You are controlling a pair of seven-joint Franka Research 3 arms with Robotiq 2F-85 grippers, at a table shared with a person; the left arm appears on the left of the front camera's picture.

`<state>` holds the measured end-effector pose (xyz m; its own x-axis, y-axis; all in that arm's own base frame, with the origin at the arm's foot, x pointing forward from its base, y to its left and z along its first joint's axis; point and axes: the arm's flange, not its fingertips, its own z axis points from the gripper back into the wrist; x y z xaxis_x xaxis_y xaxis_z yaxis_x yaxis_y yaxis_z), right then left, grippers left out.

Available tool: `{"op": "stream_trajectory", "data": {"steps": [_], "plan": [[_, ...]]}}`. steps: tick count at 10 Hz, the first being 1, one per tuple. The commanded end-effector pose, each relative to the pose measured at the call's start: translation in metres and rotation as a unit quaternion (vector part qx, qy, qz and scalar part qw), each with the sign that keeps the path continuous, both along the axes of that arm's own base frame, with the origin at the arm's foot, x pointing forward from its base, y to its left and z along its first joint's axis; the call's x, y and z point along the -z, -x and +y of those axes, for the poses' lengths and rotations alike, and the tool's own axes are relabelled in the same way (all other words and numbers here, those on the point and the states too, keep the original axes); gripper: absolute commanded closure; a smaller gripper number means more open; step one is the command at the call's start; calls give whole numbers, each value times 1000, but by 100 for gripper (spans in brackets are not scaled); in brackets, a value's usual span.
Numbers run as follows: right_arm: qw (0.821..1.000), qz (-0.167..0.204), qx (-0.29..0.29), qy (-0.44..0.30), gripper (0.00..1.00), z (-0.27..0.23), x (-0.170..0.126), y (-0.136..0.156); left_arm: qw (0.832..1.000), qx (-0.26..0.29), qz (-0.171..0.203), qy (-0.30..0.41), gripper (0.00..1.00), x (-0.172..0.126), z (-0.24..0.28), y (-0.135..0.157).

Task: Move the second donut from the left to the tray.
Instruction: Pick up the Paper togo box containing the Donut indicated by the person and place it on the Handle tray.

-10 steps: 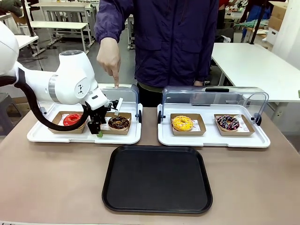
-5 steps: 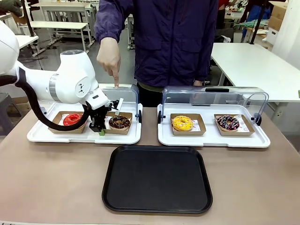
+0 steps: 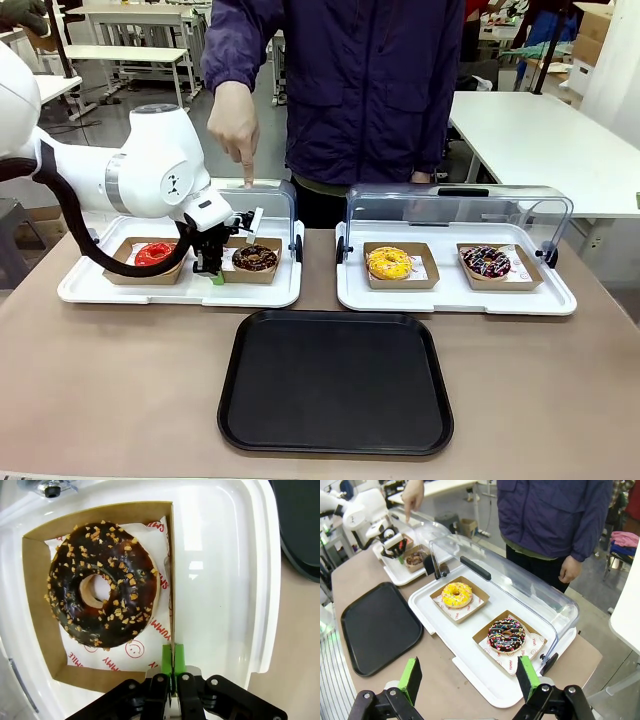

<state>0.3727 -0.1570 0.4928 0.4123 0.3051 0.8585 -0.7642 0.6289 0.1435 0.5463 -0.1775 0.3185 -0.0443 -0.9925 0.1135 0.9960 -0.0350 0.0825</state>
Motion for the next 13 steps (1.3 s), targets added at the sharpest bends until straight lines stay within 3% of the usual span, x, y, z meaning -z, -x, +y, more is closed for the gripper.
{"op": "stream_trajectory", "data": {"steps": [1, 5, 8, 11, 13], "plan": [[1000, -20, -4, -9, 0, 0, 1, -3, 1000, 6, -2, 0, 100, 0, 0, 1], [1000, -20, -4, -9, 0, 0, 1, -3, 1000, 1, -1, 0, 98, 0, -1, 0], [1000, -20, -4, -9, 0, 0, 1, -3, 995, -39, -88, 19, 98, -27, -8, 44], [1000, -20, -4, -9, 0, 0, 1, -3, 992, -27, -121, 9, 98, -49, -24, 85], [1000, -20, -4, -9, 0, 0, 1, -3, 990, -31, -134, 6, 98, -59, -34, 127]]}}
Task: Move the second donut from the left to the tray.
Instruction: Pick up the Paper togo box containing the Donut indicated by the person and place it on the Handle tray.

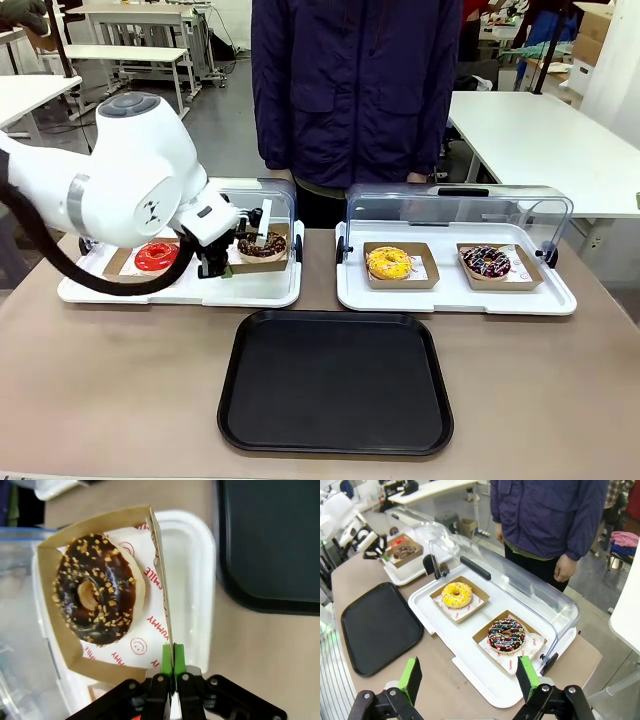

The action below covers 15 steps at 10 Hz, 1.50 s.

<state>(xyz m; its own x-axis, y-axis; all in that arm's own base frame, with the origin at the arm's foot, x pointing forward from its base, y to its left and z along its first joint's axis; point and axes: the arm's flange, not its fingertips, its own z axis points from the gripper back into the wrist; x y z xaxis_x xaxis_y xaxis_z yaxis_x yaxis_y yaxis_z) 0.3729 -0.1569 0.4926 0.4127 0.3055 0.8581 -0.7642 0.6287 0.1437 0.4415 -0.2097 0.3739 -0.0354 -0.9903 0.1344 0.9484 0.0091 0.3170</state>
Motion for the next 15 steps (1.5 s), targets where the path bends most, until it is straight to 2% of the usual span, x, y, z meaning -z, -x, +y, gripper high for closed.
{"op": "stream_trajectory", "data": {"steps": [1, 4, 5, 6, 7, 10, 11, 13, 15], "plan": [[1000, -20, -4, -9, 0, 0, 1, -3, 999, -26, -25, -13, 98, -8, -5, 43], [1000, -20, -4, -9, 0, 0, 1, -3, 999, -35, -34, -15, 98, -9, -13, 87], [1000, -20, -4, -9, 0, 0, 1, -3, 999, -21, -31, -8, 98, -9, -15, 96], [1000, -20, -4, -9, 0, 0, 1, -3, 1000, -13, -20, -4, 98, -8, -18, 101], [1000, -20, -4, -9, 0, 0, 1, -3, 999, -22, -27, -9, 98, -12, -19, 83], [1000, -20, -4, -9, 0, 0, 1, -3, 1000, -15, -23, -6, 98, -12, -26, 87], [1000, -20, -4, -9, 0, 0, 1, -3, 999, 10, -30, 13, 98, -5, -44, 95], [1000, -20, -4, -9, 0, 0, 1, -3, 998, 2, -48, 26, 98, -3, -78, 128], [1000, -20, -4, -9, 0, 0, 1, -3, 999, 13, -38, 14, 98, -3, -110, 151]]}}
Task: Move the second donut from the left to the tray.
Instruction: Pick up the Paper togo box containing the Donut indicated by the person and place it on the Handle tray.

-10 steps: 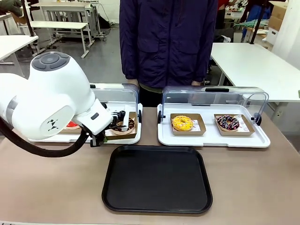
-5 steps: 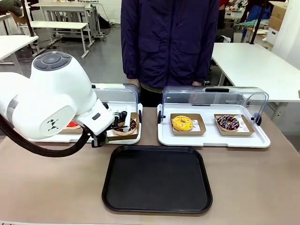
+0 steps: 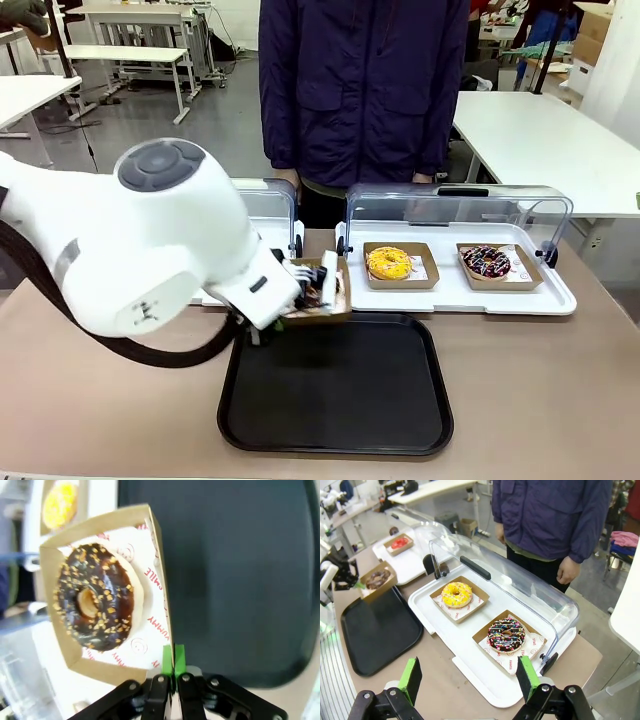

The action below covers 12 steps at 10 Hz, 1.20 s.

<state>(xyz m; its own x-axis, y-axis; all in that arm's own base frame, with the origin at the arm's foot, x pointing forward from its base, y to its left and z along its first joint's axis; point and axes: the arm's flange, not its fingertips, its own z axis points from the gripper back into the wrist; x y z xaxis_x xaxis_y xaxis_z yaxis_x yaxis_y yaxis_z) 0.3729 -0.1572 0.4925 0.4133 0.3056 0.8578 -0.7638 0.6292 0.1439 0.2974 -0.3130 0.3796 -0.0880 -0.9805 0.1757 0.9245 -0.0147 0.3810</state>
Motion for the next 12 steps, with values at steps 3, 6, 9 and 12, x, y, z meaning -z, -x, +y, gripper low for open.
{"op": "stream_trajectory", "data": {"steps": [3, 6, 9, 12], "plan": [[1000, -21, -4, -9, 0, 0, 1, -3, 999, 1, 42, -20, 98, 17, -34, 20], [1000, -21, -4, -9, 0, 0, 1, -3, 999, 1, 47, -8, 98, 37, -41, 27], [1000, -21, -4, -9, 0, 0, 1, -3, 998, -3, 66, -21, 98, 58, -47, 28], [1000, -21, -4, -9, 0, 0, 1, -3, 996, -9, 86, -34, 98, 73, -54, 24]]}}
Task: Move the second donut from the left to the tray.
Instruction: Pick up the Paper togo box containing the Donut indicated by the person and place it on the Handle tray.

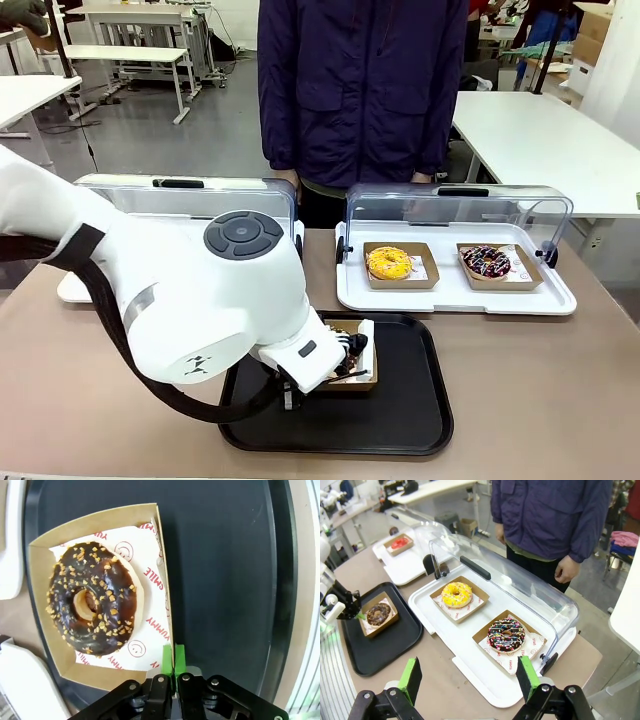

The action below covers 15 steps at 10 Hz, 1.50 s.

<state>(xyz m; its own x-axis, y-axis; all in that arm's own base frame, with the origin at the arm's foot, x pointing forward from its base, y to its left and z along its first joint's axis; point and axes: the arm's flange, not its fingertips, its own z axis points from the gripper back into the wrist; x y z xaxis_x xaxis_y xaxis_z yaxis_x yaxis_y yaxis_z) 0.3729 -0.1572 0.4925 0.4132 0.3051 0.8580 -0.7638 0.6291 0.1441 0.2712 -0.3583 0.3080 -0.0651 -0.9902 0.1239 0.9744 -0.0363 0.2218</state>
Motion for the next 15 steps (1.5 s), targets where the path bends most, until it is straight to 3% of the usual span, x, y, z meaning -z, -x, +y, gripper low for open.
{"op": "stream_trajectory", "data": {"steps": [1, 2, 3, 4, 6, 7, 9, 11, 15], "plan": [[1000, -21, -4, -9, 0, 0, 1, -3, 1000, -12, 5, -3, 98, 2, -9, -2], [1000, -21, -4, -9, 0, 0, 1, -3, 1000, -11, 0, -9, 43, 1, -10, -3], [1000, -21, -4, -9, 0, 0, 1, -3, 1000, -14, -1, -5, 42, -1, -10, -1], [1000, -21, -4, -9, 0, 0, 1, -3, 1000, -13, 0, -4, 0, -6, -9, 0], [1000, -21, -4, -9, 0, 0, 1, -3, 1000, -17, 3, 6, 0, -26, -5, 4], [1000, -21, -4, -9, 0, 0, 1, -3, 1000, -20, 5, 17, 17, -43, -2, 5], [1000, -21, -4, -9, 0, 0, 1, -3, 999, -22, 7, 26, 0, -72, 1, 8], [1000, -21, -4, -9, 0, 0, 1, -3, 1000, -22, 15, 14, 0, -89, 2, 10], [1000, -21, -4, -9, 0, 0, 1, -3, 999, -32, 1, 18, 0, -86, -4, 12]]}}
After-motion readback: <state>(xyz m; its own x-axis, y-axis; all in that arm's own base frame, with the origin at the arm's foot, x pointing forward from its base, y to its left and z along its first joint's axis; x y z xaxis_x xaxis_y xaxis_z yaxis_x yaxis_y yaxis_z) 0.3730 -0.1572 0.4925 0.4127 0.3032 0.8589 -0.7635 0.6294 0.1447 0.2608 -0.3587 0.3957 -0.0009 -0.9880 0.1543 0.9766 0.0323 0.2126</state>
